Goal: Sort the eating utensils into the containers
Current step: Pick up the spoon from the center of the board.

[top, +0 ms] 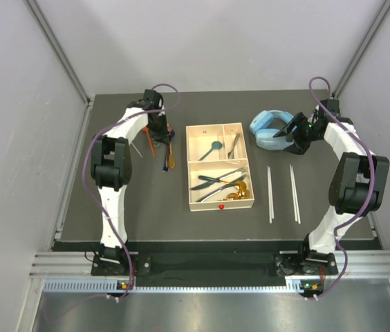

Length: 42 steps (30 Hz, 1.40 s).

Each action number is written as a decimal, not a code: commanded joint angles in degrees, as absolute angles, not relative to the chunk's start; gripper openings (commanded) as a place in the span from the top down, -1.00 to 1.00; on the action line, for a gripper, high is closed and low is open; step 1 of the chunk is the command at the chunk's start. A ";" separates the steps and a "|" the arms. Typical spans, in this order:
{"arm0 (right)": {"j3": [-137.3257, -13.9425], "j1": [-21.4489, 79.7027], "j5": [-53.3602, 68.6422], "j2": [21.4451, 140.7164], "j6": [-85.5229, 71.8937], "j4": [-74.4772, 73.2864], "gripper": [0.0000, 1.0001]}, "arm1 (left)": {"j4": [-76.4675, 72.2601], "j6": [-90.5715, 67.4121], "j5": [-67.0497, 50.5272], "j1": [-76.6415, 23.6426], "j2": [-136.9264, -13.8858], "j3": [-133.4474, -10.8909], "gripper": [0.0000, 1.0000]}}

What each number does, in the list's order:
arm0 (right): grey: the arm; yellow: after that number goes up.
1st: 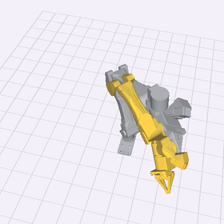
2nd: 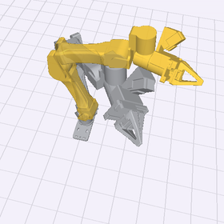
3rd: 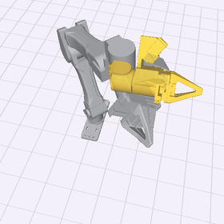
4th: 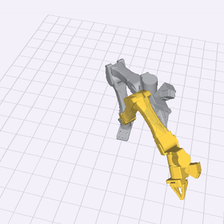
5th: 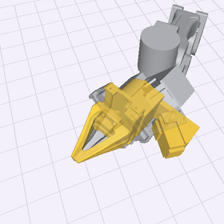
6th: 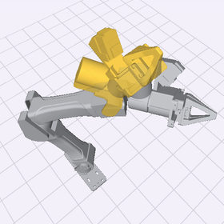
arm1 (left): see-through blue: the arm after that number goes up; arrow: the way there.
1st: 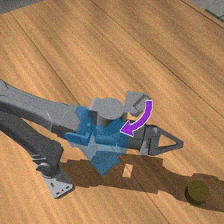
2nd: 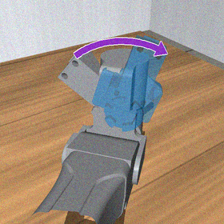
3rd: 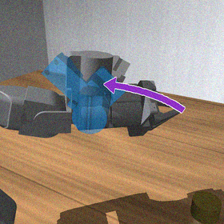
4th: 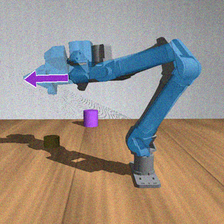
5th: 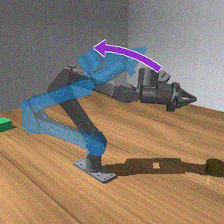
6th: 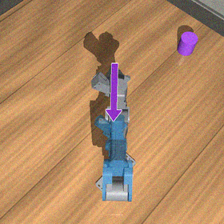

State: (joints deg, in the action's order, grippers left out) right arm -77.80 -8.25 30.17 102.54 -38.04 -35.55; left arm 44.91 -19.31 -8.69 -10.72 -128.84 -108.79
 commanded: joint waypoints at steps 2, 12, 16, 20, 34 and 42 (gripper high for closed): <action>-79.01 -7.47 30.94 101.87 -37.53 -34.01 -0.36 | 43.95 -18.46 -9.67 -10.81 -124.98 -108.55 0.86; -79.19 -7.47 30.85 102.04 -37.71 -33.93 -0.36 | 44.12 -17.93 -9.66 -10.63 -122.70 -107.93 1.00; -79.36 -7.47 30.85 101.95 -37.71 -33.93 -0.36 | 43.51 -17.75 -12.57 -10.63 -120.77 -106.62 1.00; -79.45 -7.47 30.76 101.95 -37.79 -33.93 -0.36 | 44.38 -16.70 -10.82 -10.63 -118.13 -106.35 1.00; -80.42 -7.29 30.59 102.39 -37.09 -35.51 -0.36 | 42.80 -14.68 -20.91 -16.34 -113.28 -108.01 1.00; -78.41 -7.21 30.76 101.08 -37.35 -34.89 -0.36 | 41.66 -13.27 -24.60 -21.62 -121.90 -115.13 1.00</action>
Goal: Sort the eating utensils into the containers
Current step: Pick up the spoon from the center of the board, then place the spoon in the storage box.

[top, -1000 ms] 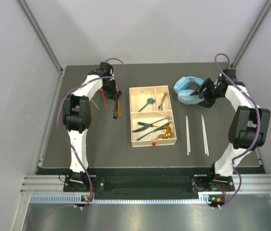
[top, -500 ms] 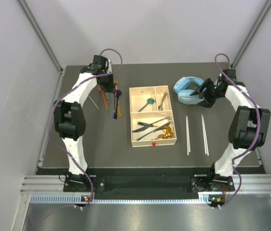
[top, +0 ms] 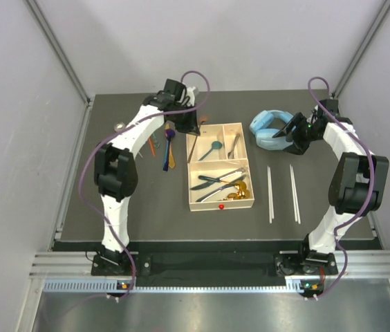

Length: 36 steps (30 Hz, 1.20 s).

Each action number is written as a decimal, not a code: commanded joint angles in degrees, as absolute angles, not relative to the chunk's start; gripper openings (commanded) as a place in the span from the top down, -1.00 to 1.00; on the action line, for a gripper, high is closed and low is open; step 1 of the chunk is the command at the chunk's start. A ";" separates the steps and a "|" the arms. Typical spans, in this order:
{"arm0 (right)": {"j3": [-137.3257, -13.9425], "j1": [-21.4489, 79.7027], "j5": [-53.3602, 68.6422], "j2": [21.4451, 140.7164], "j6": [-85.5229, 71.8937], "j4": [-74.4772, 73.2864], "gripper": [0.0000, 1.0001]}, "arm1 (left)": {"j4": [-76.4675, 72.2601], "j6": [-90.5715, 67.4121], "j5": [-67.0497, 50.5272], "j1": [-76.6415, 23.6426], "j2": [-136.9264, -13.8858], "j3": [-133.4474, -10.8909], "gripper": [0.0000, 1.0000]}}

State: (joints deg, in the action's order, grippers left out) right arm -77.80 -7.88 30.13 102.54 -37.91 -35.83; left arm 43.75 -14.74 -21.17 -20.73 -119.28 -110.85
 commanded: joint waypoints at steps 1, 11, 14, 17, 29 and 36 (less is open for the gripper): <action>-78.05 -7.21 30.76 100.90 -37.35 -34.81 -0.36 | 41.49 -13.18 -24.87 -21.80 -122.34 -115.48 1.00; -79.10 -7.29 30.85 101.34 -37.09 -36.12 -0.36 | 40.43 -12.74 -31.64 -21.88 -125.86 -115.40 1.00; -79.28 -7.21 30.94 101.87 -37.26 -36.12 -0.36 | 39.64 -13.53 -33.30 -21.97 -126.47 -115.66 1.00; -78.84 -7.21 31.11 101.95 -37.35 -35.95 -0.36 | 38.41 -14.85 -35.15 -21.89 -127.26 -115.75 1.00; -77.08 -7.29 30.94 101.34 -37.62 -35.60 -0.36 | 33.93 -20.30 -42.36 -21.97 -129.81 -112.68 1.00; -76.99 -7.30 30.94 101.42 -37.97 -35.33 -0.36 | 32.87 -22.50 -44.03 -21.89 -130.17 -111.01 1.00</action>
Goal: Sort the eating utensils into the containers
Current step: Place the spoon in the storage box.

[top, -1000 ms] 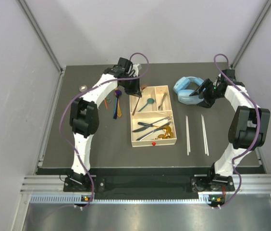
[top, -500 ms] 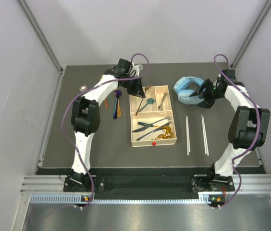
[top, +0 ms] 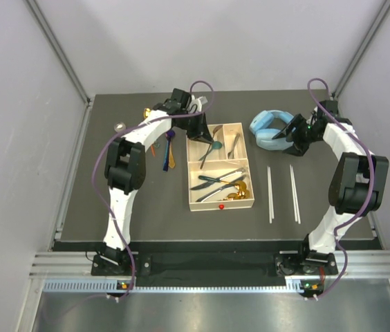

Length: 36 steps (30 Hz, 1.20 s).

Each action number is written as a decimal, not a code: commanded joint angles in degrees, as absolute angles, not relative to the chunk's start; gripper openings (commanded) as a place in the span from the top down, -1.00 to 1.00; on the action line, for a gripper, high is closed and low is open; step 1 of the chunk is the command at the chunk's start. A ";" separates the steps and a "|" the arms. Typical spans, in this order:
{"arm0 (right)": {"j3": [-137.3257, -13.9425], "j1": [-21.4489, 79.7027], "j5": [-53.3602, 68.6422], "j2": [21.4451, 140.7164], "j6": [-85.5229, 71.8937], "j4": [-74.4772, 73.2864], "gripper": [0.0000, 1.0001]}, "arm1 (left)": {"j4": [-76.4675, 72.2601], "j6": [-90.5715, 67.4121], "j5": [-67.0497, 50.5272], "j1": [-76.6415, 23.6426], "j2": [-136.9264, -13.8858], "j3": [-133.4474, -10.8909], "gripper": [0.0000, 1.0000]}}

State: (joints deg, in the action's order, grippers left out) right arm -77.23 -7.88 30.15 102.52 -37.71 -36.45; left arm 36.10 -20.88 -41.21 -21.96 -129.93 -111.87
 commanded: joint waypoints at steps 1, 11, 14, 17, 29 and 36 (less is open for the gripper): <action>-76.99 -7.29 31.02 101.51 -38.06 -35.33 -0.36 | 32.78 -22.85 -43.95 -21.88 -130.17 -110.83 1.00; -76.99 -7.29 31.11 101.16 -37.53 -35.95 -0.36 | 39.90 -15.48 -31.04 -21.80 -126.83 -116.36 1.00; -76.82 -7.47 31.38 101.25 -37.36 -36.04 -0.36 | 41.92 -12.75 -22.87 -21.71 -124.55 -117.86 1.00; -76.55 -7.56 31.73 101.42 -37.27 -36.04 -0.36 | 43.15 -9.85 -17.41 -22.06 -123.66 -117.86 1.00; -74.01 -7.73 32.78 100.90 -37.27 -35.07 -0.36 | 42.63 -5.36 -17.13 -23.64 -128.76 -117.95 1.00; -73.39 -7.91 33.05 100.90 -37.35 -34.98 -0.36 | 41.13 -6.68 -22.84 -24.34 -132.36 -119.09 1.00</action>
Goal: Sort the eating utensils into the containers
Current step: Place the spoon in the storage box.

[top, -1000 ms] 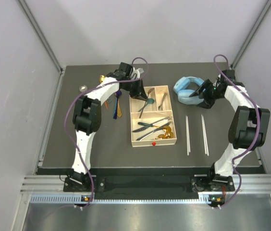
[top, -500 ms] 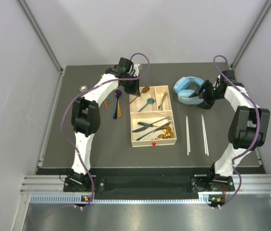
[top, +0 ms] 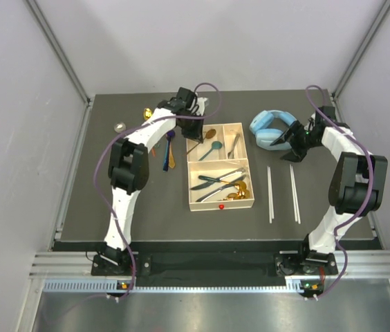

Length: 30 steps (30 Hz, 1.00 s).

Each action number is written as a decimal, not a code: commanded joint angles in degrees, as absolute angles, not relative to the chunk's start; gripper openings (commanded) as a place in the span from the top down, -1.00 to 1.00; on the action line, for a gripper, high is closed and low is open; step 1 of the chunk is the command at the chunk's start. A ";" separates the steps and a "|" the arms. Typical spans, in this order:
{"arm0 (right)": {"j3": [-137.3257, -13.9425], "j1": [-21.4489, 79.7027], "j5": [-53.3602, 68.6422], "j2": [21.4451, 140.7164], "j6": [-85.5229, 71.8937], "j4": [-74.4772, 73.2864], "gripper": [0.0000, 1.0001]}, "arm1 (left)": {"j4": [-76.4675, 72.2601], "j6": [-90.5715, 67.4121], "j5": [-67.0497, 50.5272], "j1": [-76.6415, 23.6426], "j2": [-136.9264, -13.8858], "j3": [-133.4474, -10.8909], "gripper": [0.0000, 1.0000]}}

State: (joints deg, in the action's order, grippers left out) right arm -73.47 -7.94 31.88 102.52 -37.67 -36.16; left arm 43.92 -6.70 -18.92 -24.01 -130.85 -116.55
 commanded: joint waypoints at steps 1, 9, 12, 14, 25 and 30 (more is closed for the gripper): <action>-73.39 -7.91 33.13 100.99 -37.35 -34.81 -0.36 | 40.35 -7.03 -23.90 -24.52 -132.62 -119.27 1.00; -73.39 -7.91 33.40 100.90 -37.71 -34.54 -0.36 | 37.62 -11.33 -30.15 -25.49 -136.32 -121.55 1.00; -72.86 -7.91 33.49 100.64 -37.97 -34.19 -0.36 | 37.27 -11.60 -29.97 -25.40 -136.32 -121.90 1.00; -72.34 -7.91 33.66 100.46 -37.88 -34.10 -0.36 | 37.35 -11.69 -29.62 -25.23 -136.49 -122.17 1.00; -72.25 -7.91 33.92 100.90 -38.32 -33.57 -0.36 | 38.75 -10.99 -27.95 -24.35 -134.65 -121.29 0.34; -72.60 -7.91 33.93 101.25 -38.41 -33.57 -0.36 | 39.90 -10.02 -24.97 -24.00 -132.10 -121.20 0.28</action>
